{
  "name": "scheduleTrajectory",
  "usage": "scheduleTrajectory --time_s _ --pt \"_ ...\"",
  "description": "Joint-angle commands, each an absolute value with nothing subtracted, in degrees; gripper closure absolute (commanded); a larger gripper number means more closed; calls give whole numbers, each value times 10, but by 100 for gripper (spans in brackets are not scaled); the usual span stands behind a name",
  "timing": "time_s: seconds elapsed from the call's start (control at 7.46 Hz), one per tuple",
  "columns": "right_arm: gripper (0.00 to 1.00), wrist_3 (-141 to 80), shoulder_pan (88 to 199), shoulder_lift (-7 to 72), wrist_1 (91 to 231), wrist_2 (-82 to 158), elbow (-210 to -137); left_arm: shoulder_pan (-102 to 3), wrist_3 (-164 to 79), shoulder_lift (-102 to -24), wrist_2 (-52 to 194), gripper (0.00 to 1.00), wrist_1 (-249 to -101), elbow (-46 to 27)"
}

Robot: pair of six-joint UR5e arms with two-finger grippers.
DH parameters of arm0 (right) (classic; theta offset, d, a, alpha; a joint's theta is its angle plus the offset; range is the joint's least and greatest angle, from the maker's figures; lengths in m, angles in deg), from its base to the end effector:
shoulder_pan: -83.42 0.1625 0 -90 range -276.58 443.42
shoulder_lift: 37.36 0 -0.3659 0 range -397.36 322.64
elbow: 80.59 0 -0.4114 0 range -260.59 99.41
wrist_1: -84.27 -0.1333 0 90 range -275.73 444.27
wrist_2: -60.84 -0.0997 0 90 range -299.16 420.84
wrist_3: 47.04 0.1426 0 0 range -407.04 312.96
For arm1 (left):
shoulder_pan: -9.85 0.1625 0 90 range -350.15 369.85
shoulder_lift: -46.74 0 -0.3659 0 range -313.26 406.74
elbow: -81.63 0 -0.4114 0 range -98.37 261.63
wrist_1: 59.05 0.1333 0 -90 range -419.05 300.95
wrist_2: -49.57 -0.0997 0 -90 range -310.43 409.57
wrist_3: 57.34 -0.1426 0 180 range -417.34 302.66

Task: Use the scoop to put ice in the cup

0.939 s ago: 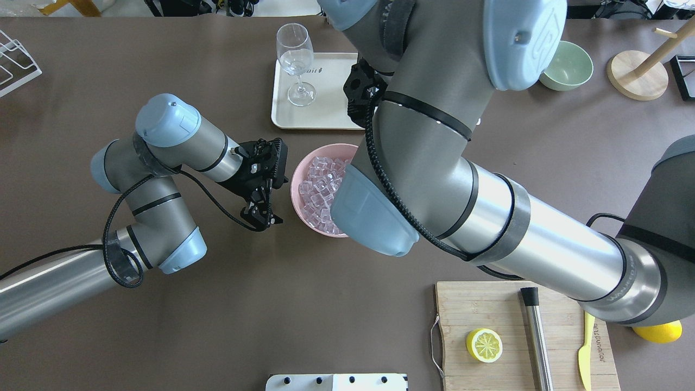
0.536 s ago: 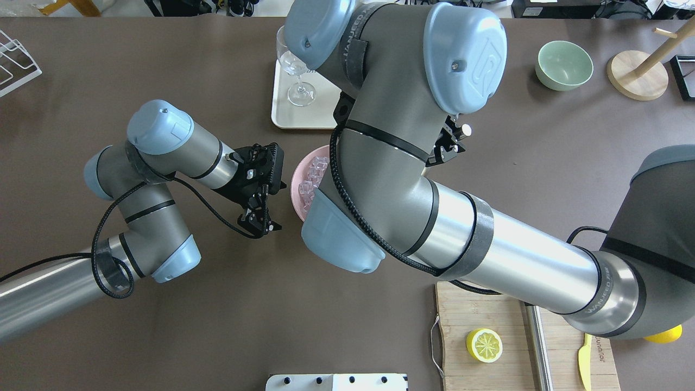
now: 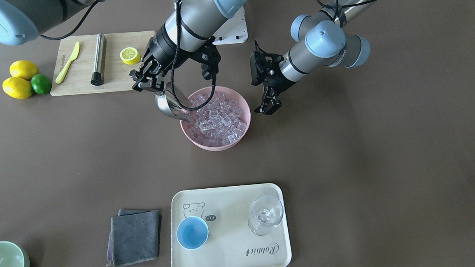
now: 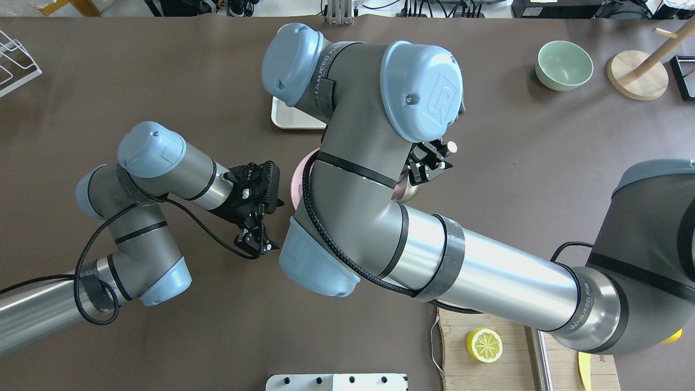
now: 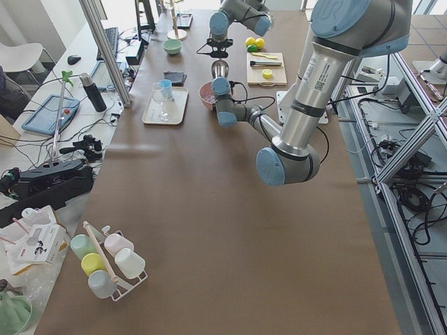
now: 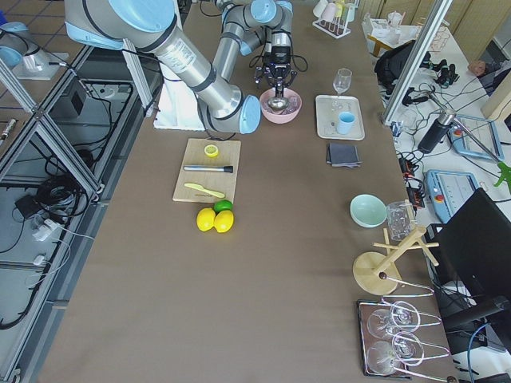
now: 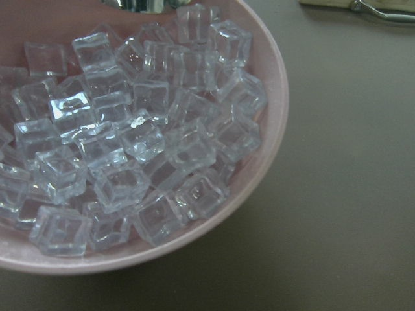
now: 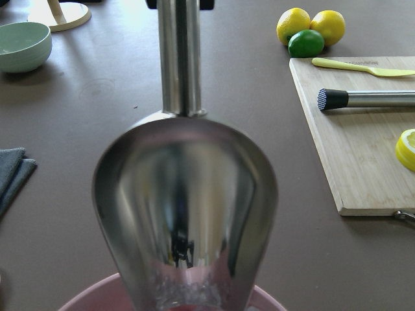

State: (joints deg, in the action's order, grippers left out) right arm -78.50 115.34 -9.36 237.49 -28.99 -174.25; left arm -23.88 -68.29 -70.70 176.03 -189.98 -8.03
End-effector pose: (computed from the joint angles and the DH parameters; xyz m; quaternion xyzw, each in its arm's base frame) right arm -0.4371 -0.4298 0.0977 0.0211 -0.0035 -0.7041 0.7098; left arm 0.5373 -0.4171 0.2503 0.3904 0.4440 0.5815 0.5588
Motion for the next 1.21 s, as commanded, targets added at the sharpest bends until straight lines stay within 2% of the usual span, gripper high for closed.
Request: scheduleTrajectory --time_s 0.0,0.67,1.07 --pt "100 -781 1140 -102 2375 -282 -1719 -238 -684 -711 1744 1 -1896 -76" --pt "100 -750 1136 -107 2318 -275 -1680 -244 -680 -762 1739 1 -1891 -22" --pt "100 -725 1135 -98 2262 -275 -1674 -246 -680 -764 1739 1 -1891 -19"
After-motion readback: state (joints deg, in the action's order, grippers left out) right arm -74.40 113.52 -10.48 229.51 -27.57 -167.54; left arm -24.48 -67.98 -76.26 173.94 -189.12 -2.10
